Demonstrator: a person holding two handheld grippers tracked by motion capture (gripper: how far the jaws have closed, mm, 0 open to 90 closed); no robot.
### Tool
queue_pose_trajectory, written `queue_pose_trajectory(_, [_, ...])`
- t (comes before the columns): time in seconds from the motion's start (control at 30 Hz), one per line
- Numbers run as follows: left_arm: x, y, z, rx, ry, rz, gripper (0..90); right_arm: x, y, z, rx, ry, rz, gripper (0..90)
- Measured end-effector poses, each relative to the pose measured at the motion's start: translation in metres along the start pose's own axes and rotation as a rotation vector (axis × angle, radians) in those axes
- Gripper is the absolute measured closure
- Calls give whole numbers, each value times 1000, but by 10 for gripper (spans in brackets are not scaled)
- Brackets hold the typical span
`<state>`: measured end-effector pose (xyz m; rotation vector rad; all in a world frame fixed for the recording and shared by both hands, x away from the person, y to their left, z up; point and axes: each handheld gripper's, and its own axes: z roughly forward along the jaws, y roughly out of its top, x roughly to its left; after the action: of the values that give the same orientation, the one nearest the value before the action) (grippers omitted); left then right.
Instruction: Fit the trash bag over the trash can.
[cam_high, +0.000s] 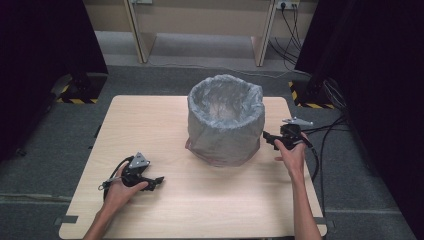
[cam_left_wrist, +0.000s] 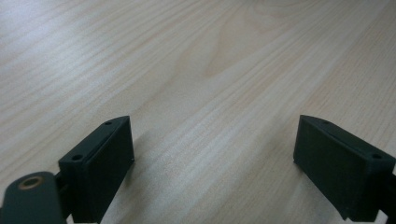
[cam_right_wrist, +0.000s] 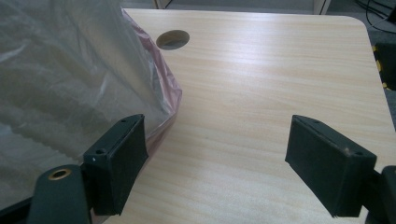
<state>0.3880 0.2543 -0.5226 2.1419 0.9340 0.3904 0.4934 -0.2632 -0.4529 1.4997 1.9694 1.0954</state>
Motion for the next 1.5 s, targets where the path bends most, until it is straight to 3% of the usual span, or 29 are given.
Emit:
queue_pose_trajectory(0.83, [0, 0, 0, 1, 0, 2, 108, 8, -27, -4, 37, 7, -20, 205])
queue_pose_trajectory(1.5, [0, 0, 0, 1, -1, 1, 108, 26, -53, -7, 71, 43, -79, 185])
